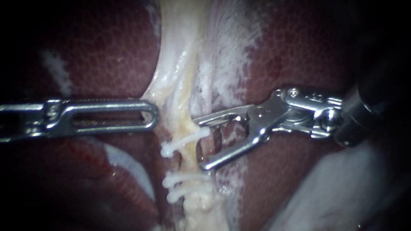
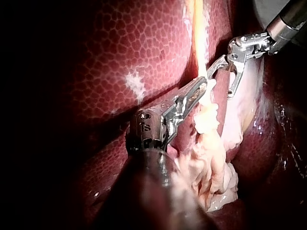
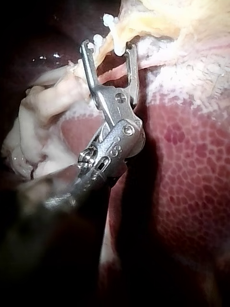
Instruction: Going back third clip left tube
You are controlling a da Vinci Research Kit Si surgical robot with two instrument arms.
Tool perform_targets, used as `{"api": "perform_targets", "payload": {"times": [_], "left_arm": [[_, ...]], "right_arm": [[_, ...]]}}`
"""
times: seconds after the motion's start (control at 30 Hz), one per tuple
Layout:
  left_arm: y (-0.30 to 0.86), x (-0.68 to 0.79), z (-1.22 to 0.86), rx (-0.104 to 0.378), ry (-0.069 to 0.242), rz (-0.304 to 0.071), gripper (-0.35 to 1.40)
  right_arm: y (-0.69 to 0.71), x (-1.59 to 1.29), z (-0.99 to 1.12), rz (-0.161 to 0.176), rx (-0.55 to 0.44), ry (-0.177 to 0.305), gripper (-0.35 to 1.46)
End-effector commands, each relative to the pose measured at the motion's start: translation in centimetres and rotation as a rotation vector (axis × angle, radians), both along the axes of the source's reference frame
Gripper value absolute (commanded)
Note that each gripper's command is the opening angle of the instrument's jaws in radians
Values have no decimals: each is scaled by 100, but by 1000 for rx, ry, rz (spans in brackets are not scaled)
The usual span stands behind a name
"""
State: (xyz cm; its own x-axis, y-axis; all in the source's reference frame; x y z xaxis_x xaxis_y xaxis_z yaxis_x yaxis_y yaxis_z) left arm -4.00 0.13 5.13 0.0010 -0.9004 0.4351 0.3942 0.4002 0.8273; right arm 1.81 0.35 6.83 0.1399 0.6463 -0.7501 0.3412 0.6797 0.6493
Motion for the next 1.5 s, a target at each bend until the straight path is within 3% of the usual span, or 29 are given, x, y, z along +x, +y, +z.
{"api": "perform_targets", "payload": {"times": [0.03, 0.27, 0.43, 0.63, 0.83, 1.07, 1.5], "left_arm": [[0, 0, 0, 0, 1, 0, -35], [-1, 0, 1, 0, 1, 0, -35], [-1, 0, 1, 0, 1, 0, -35], [-1, -1, 1, 0, 1, 0, -35], [-1, -1, 1, 0, 1, 0, -35], [-1, -1, 2, -1, 1, 0, -35], [-1, -3, 3, -2, 2, -1, -35]], "right_arm": [[2, -5, -2, 5, -4, -2, 58], [11, -37, -12, 32, -22, -15, 59], [9, -60, -22, 52, -35, -28, 59], [3, -78, -36, 47, -76, -55, 60], [8, -93, -52, 54, -121, -62, 60], [14, -106, -67, 64, -145, -79, 60], [11, -104, -70, 67, -146, -80, 60]]}}
